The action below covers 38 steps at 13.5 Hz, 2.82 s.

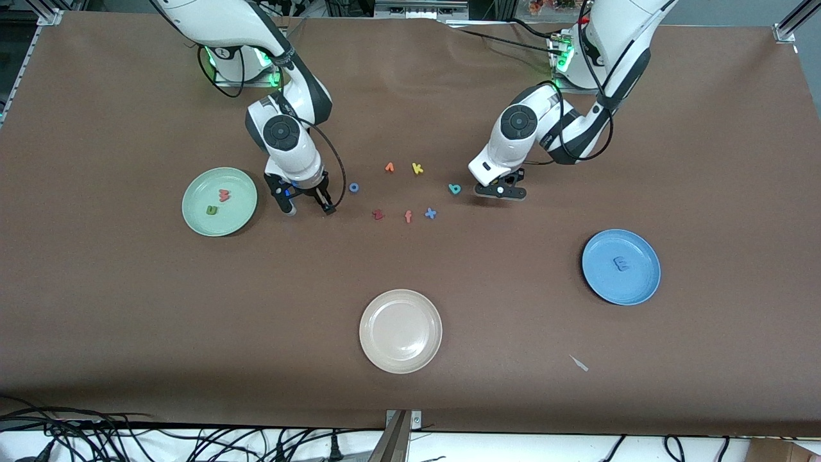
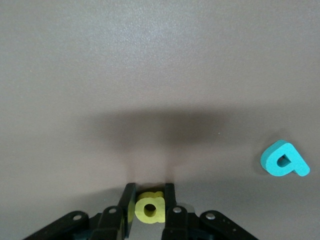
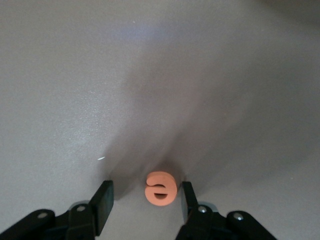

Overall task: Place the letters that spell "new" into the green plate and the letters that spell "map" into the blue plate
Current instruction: 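Grasp the orange e with the right gripper while the left gripper grasps yellow a, then place the orange e on the green plate while the left gripper places yellow a, then return the right arm to rest while the left gripper reaches the teal p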

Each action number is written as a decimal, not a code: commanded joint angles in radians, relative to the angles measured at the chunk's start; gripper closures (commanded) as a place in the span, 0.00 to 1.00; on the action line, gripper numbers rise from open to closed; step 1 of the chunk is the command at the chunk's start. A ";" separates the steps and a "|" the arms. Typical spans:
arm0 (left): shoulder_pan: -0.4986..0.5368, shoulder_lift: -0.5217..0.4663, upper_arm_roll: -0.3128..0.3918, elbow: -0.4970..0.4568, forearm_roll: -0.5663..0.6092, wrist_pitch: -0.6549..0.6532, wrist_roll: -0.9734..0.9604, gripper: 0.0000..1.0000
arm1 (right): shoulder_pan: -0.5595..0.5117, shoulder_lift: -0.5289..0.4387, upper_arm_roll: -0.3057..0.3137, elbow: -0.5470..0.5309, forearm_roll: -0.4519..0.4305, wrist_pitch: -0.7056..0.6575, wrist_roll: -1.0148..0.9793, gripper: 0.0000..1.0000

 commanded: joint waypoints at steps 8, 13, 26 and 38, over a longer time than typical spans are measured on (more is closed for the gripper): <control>0.162 0.028 0.010 0.347 0.052 -0.441 0.267 0.90 | 0.003 -0.089 -0.061 0.015 -0.009 -0.076 -0.104 1.00; 0.370 0.045 0.021 0.425 0.063 -0.443 0.577 0.90 | 0.001 -0.207 -0.240 0.006 -0.009 -0.328 -0.486 1.00; 0.403 0.168 0.003 0.576 0.058 -0.446 0.563 0.00 | 0.001 -0.216 -0.384 0.063 -0.005 -0.422 -0.815 0.00; 0.403 0.131 -0.382 0.361 0.083 -0.399 -0.104 0.00 | -0.213 -0.247 -0.242 0.673 0.070 -1.058 -1.442 0.00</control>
